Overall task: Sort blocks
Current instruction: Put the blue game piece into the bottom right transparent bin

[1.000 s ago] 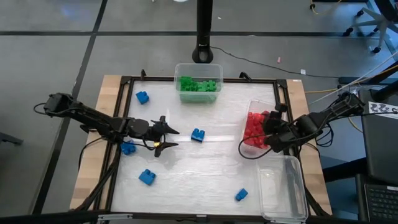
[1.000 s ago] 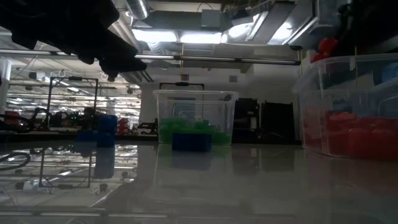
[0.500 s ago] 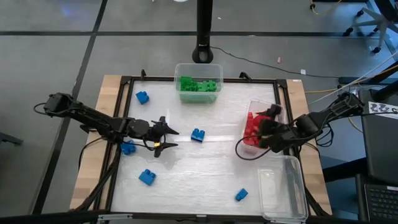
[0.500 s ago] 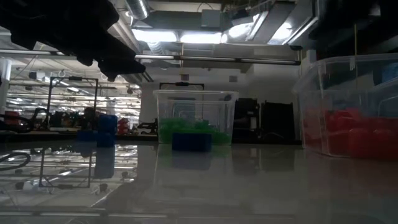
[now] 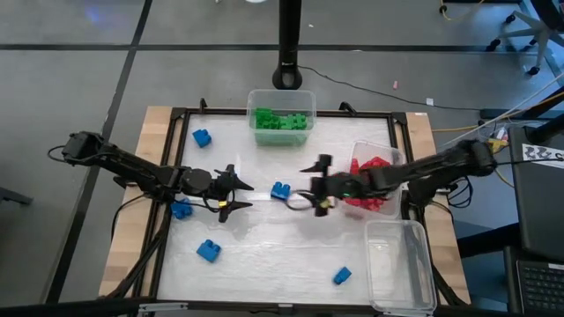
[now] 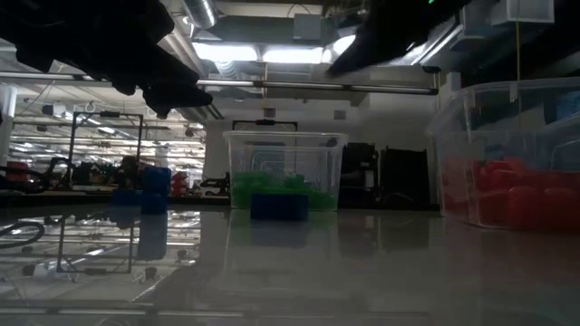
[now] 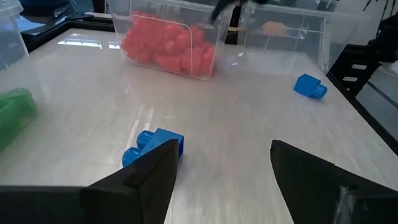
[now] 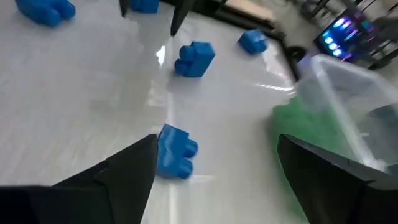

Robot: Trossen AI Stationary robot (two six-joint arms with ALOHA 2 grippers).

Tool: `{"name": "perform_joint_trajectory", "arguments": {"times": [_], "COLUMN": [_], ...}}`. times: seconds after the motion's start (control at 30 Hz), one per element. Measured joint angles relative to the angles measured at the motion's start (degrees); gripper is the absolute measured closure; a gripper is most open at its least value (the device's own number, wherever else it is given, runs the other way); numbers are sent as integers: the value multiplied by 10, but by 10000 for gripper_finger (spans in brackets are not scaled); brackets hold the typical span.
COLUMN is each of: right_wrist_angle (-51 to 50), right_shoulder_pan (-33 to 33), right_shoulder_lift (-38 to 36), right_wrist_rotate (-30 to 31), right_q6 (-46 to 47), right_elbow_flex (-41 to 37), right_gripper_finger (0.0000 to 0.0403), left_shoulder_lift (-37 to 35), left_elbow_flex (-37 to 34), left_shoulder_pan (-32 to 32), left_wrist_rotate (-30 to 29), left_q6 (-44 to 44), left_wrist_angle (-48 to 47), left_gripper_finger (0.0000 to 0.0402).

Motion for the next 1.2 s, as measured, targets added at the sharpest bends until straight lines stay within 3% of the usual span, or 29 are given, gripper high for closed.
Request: {"name": "perform_joint_trajectory", "arguments": {"times": [0.17,0.37,0.77,1.2], "right_wrist_angle": [112,176,192,222], "right_shoulder_pan": [-42,-67,-91,-94], "right_shoulder_lift": [94,173,254,315], "right_wrist_rotate": [-88,-139,-125,-126], "right_q6": [15,62,139,151], "right_elbow_flex": [0,0,0,0], "right_gripper_finger": [77,64,28,24], "left_shoulder_lift": [0,0,0,0], "left_elbow_flex": [0,0,0,0], "left_shoulder_pan": [0,0,0,0], "left_wrist_rotate": [0,0,0,0], "left_q6": [0,0,-1,-1], "left_wrist_angle": [0,-1,-1,-1], "left_gripper_finger": [158,158,158,158]}}
